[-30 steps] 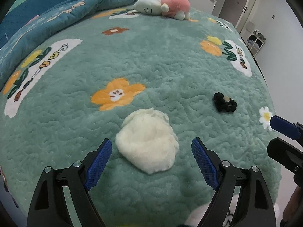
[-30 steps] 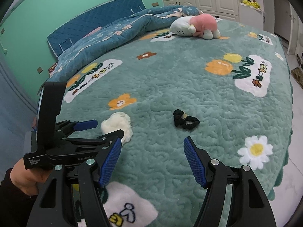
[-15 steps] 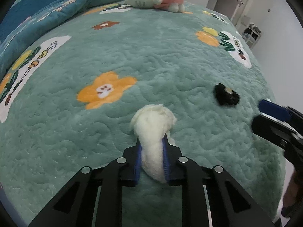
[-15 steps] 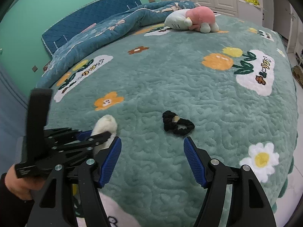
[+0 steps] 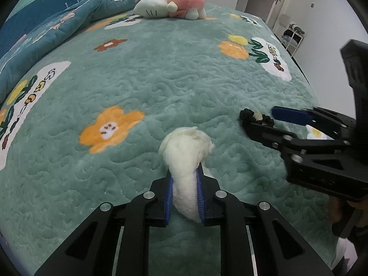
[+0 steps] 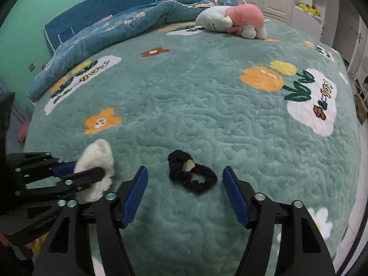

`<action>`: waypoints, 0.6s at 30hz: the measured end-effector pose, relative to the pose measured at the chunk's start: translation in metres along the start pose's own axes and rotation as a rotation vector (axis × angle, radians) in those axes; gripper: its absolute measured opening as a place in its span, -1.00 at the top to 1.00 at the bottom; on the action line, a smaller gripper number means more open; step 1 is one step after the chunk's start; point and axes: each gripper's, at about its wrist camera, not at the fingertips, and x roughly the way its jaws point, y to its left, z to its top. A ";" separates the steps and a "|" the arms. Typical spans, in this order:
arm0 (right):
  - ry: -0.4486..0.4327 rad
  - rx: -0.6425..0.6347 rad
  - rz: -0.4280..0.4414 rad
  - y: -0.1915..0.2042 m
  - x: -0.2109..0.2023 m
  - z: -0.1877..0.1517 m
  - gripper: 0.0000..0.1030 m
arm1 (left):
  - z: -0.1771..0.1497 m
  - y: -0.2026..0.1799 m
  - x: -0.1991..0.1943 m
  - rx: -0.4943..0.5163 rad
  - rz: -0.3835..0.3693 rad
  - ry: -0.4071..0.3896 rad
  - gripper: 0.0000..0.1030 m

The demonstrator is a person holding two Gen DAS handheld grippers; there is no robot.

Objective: Collect trash
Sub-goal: 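Grasp the black hair tie with the right tool, then carry the tissue ball and hair tie in both tools over the orange bin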

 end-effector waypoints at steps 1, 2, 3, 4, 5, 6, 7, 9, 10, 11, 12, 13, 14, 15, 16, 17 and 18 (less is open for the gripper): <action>0.015 -0.015 -0.023 0.000 0.006 0.000 0.02 | 0.000 0.001 0.001 -0.004 0.000 0.001 0.63; 0.024 -0.023 -0.038 0.000 0.009 -0.001 0.17 | 0.000 0.001 0.003 -0.007 -0.005 0.005 0.63; 0.024 -0.025 -0.043 0.000 0.011 -0.002 0.27 | 0.000 0.002 0.004 -0.008 -0.005 0.007 0.63; 0.023 -0.027 -0.045 0.000 0.012 -0.003 0.34 | 0.000 0.002 0.005 -0.010 -0.003 0.007 0.63; 0.021 -0.027 -0.045 -0.001 0.012 -0.004 0.57 | -0.001 0.003 0.005 -0.012 -0.004 0.008 0.63; 0.017 -0.023 -0.040 -0.002 0.012 -0.005 0.72 | -0.001 0.002 0.006 -0.012 -0.007 0.010 0.63; 0.012 -0.021 -0.035 -0.003 0.012 -0.006 0.72 | -0.002 0.002 0.006 -0.012 -0.007 0.011 0.63; 0.003 -0.021 -0.033 -0.003 0.010 -0.006 0.76 | -0.002 0.001 0.007 -0.016 -0.016 0.015 0.63; -0.002 -0.020 -0.029 -0.003 0.008 -0.007 0.76 | -0.003 0.002 0.007 -0.019 -0.016 0.015 0.63; -0.005 -0.020 -0.024 -0.003 0.006 -0.007 0.77 | -0.003 0.002 0.006 -0.022 -0.014 0.012 0.63; -0.009 -0.018 -0.021 -0.002 0.004 -0.007 0.77 | -0.003 0.002 0.005 -0.025 -0.013 0.009 0.63; -0.015 -0.014 -0.014 -0.002 0.000 -0.007 0.77 | -0.003 0.002 0.003 -0.028 -0.013 0.007 0.63; -0.021 -0.009 -0.006 -0.001 -0.005 -0.008 0.77 | -0.002 0.001 -0.001 -0.030 -0.011 0.002 0.63; -0.027 -0.007 -0.003 0.001 -0.009 -0.008 0.77 | -0.002 0.000 -0.005 -0.029 -0.010 -0.003 0.63; -0.035 -0.007 0.005 0.003 -0.017 -0.009 0.77 | -0.003 -0.001 -0.009 -0.027 -0.010 -0.008 0.63; -0.045 -0.007 0.011 0.005 -0.025 -0.010 0.77 | -0.003 -0.003 -0.013 -0.022 -0.009 -0.012 0.63; -0.050 -0.006 0.014 0.007 -0.030 -0.011 0.77 | -0.003 -0.007 -0.021 -0.015 -0.007 -0.021 0.63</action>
